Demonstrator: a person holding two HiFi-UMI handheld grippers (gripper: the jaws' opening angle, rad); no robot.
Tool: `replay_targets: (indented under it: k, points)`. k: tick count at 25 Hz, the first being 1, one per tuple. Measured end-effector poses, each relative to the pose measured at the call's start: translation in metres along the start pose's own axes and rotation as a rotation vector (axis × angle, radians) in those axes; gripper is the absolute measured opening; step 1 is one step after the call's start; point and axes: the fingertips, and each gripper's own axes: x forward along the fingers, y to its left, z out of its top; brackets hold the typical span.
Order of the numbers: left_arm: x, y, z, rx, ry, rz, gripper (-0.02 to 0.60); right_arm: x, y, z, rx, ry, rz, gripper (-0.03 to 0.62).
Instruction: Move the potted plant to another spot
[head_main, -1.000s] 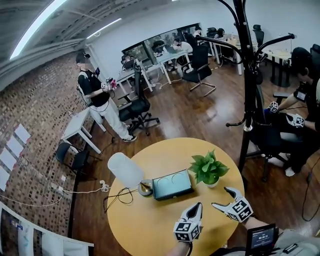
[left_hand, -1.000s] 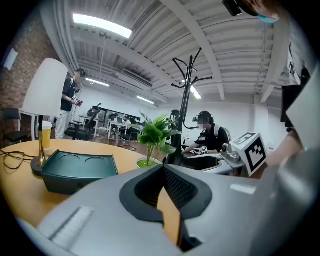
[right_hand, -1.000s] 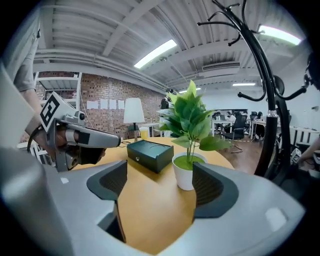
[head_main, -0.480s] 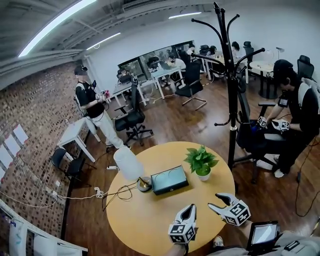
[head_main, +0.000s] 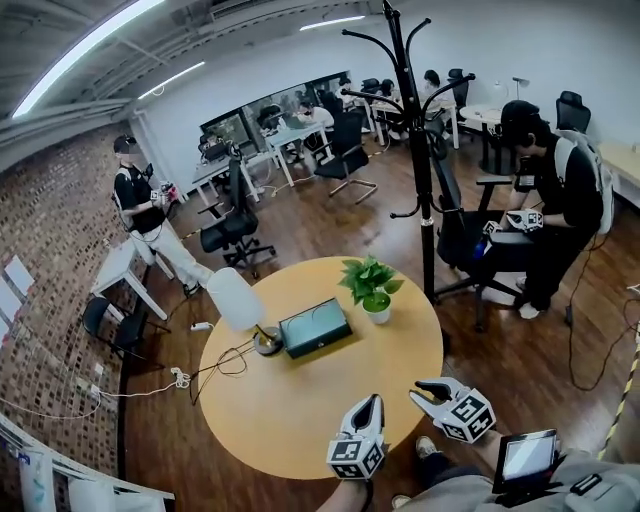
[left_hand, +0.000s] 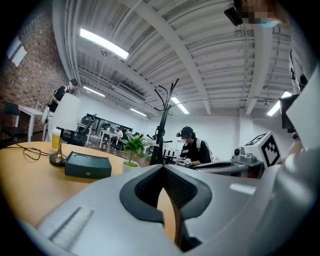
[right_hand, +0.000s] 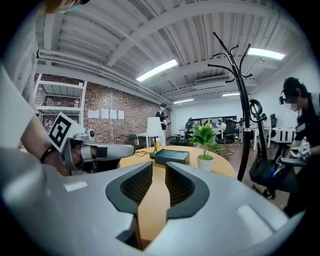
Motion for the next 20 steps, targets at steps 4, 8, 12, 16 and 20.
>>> replay_targets:
  k: [4, 8, 12, 16, 20]
  points:
    - [-0.021, -0.018, -0.007, -0.011, 0.006, -0.018, -0.003, -0.023, 0.018, -0.006, 0.013, 0.010, -0.007, 0.034]
    - [-0.034, -0.029, -0.014, -0.010, 0.018, -0.012, -0.003, -0.039, 0.027, -0.010, 0.014, 0.014, 0.001, 0.000]
    - [-0.038, -0.041, -0.015, -0.002, 0.021, 0.010, -0.003, -0.049, 0.029, -0.012, 0.025, 0.012, 0.038, 0.000]
    - [-0.039, -0.054, -0.019, -0.017, 0.019, 0.048, -0.003, -0.060, 0.029, -0.015, 0.024, 0.019, 0.089, 0.001]
    - [-0.038, -0.076, -0.029, -0.046, 0.026, 0.085, -0.003, -0.078, 0.026, -0.025, 0.032, 0.036, 0.139, 0.001]
